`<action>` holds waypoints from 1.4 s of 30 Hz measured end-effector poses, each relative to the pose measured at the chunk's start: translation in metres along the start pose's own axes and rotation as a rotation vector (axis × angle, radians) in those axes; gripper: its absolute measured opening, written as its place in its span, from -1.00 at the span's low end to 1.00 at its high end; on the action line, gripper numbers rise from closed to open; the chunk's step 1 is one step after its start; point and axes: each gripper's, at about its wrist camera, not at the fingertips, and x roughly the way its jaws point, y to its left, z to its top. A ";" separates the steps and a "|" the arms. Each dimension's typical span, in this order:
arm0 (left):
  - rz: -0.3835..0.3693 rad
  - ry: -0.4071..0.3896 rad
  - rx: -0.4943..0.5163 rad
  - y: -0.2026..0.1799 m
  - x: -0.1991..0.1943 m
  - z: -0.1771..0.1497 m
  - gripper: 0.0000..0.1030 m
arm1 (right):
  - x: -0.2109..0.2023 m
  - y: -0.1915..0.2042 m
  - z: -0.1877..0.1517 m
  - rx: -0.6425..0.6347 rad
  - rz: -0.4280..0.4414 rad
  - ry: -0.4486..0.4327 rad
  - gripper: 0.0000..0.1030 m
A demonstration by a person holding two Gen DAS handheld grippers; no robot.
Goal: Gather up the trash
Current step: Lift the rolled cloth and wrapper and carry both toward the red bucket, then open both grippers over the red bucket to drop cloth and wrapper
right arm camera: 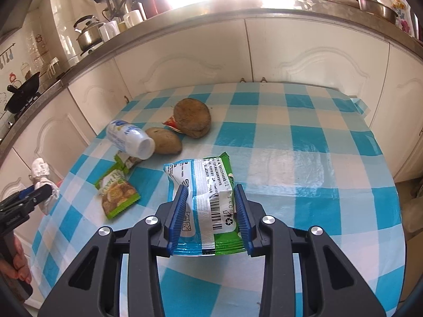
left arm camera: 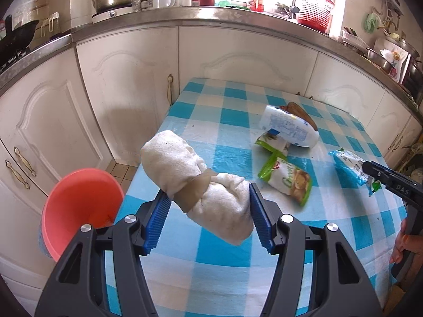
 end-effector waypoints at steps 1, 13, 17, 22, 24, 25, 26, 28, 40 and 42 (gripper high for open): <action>0.002 0.001 -0.004 0.003 0.001 -0.001 0.17 | -0.003 0.004 0.000 -0.005 0.005 -0.003 -0.27; 0.037 -0.013 -0.028 0.033 0.002 -0.003 0.17 | -0.037 0.053 0.007 -0.061 0.097 -0.039 -0.27; 0.061 -0.022 -0.046 0.050 0.000 -0.004 0.17 | -0.042 0.078 0.013 -0.096 0.143 -0.044 -0.27; 0.098 -0.030 -0.074 0.073 -0.003 -0.007 0.17 | -0.038 0.119 0.016 -0.164 0.203 -0.028 -0.27; 0.112 -0.031 -0.085 0.084 -0.003 -0.008 0.17 | -0.034 0.137 0.017 -0.193 0.226 -0.020 -0.27; 0.118 -0.030 -0.090 0.089 -0.003 -0.009 0.17 | -0.031 0.147 0.017 -0.209 0.243 -0.011 -0.27; 0.125 -0.029 -0.096 0.094 -0.003 -0.009 0.17 | -0.028 0.157 0.018 -0.224 0.259 -0.002 -0.27; 0.139 -0.026 -0.111 0.105 -0.003 -0.011 0.17 | -0.021 0.176 0.019 -0.253 0.286 0.015 -0.27; 0.242 0.009 -0.195 0.168 0.006 -0.027 0.17 | 0.029 0.296 0.017 -0.416 0.440 0.133 -0.27; 0.260 0.018 -0.207 0.178 0.008 -0.031 0.17 | 0.037 0.312 0.015 -0.440 0.449 0.148 -0.27</action>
